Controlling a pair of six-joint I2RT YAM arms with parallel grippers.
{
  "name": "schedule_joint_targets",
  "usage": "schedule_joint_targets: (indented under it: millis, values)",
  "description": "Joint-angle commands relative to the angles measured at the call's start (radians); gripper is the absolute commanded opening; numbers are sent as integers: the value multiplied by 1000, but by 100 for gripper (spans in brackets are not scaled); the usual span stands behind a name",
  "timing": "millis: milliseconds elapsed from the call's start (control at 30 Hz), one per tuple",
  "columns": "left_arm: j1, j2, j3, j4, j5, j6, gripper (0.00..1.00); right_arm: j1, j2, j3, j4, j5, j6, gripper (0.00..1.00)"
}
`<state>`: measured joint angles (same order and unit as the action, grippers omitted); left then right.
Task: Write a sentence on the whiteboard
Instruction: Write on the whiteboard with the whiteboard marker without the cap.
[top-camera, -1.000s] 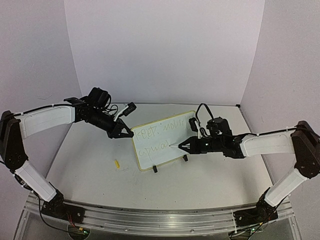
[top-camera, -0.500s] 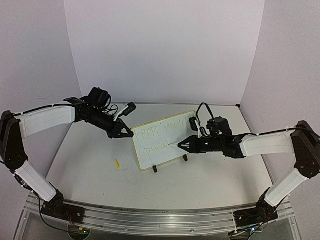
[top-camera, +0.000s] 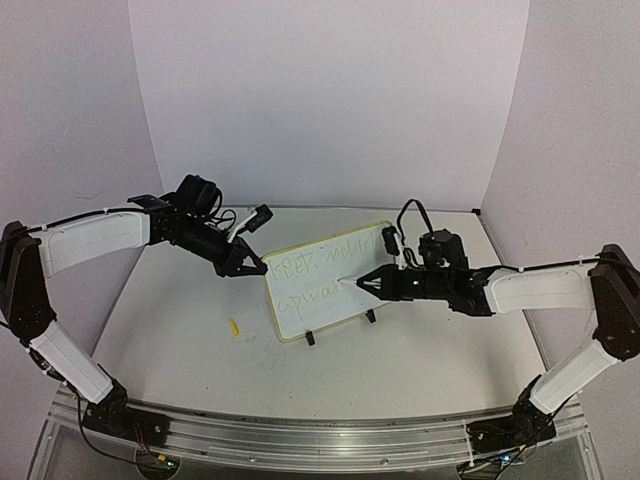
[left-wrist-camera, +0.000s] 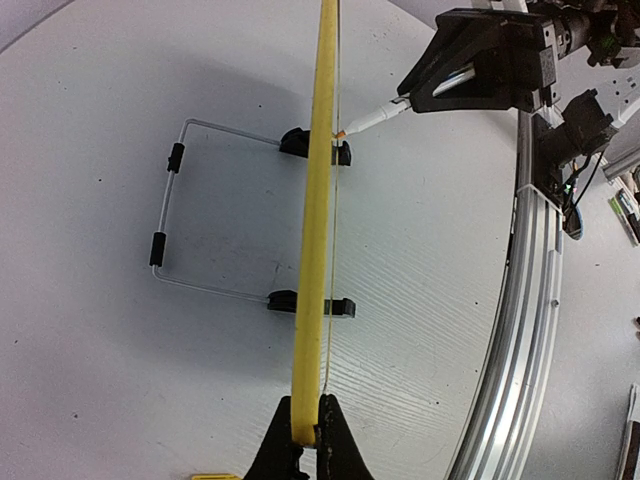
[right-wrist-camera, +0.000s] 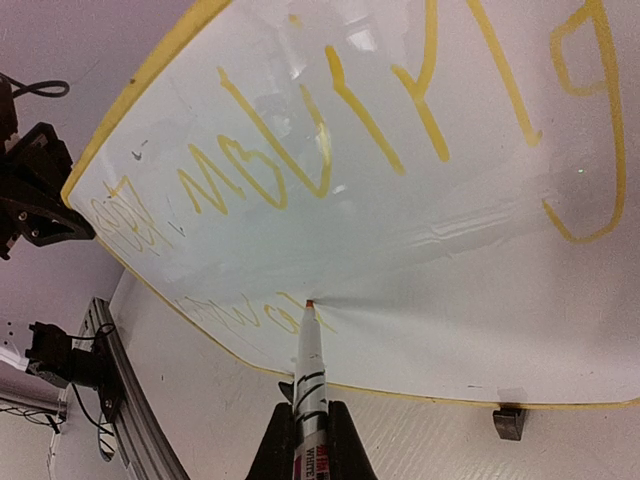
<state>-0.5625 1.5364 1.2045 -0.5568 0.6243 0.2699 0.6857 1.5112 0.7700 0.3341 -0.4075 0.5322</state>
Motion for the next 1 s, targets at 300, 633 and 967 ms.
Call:
schedule_joint_targets:
  millis: [300,633,967]
  values:
    - [-19,15,3,-61,-76,48,0,-5,-66,-33,50,51,14,0]
    - [-19,15,3,-61,-74,49,0,-12,-146,-81,46,-3,-21,0]
    - [-19,13,1,-62,-79,48,0,-42,-49,-55,58,-102,-21,0]
